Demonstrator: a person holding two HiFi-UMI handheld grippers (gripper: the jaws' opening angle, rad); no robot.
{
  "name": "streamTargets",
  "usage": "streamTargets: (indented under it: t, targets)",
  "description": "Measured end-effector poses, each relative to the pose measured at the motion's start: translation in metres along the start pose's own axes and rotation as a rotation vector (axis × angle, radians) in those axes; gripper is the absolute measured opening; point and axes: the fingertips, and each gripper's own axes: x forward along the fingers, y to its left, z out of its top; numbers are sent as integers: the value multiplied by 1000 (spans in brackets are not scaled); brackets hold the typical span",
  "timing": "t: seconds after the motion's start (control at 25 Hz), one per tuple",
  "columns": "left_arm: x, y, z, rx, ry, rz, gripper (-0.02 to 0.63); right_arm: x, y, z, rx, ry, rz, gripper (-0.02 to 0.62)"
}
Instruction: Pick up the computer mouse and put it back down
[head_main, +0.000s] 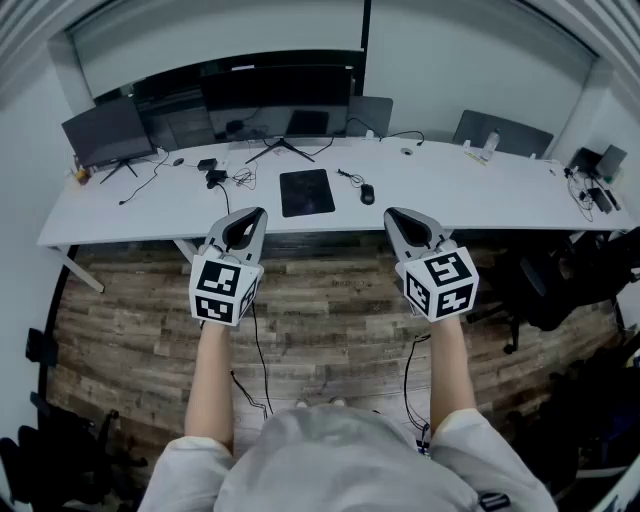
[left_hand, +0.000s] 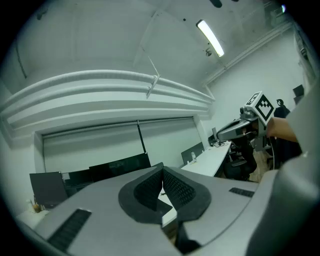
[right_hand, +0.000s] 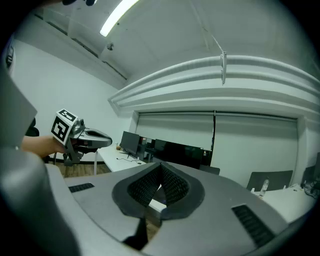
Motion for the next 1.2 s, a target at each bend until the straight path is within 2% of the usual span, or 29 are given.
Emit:
streamTargets:
  t: [0.2,0.44,0.64,0.8,1.04,1.2]
  targets:
    - [22,-9,-3,-8,2,9,18,8,-17,-8,-12,6,23,11]
    - [52,-15,-14,-8,24,1,17,33,-49,-19,37,8,-2,12]
    - [87,-3,-30,-28,32,-9,18,62,-71,-25,66,4,-14,12]
    - [127,24,-50,-32,39,-15,17,112,-86,-39,66,34,-2,12]
    - [206,94,-77,-41,41,-23,18,207,-115,-42,81,33,-18,12]
    - [260,135,-86,-42,43,-64,18,265,-133,-40,163,54,-26,12]
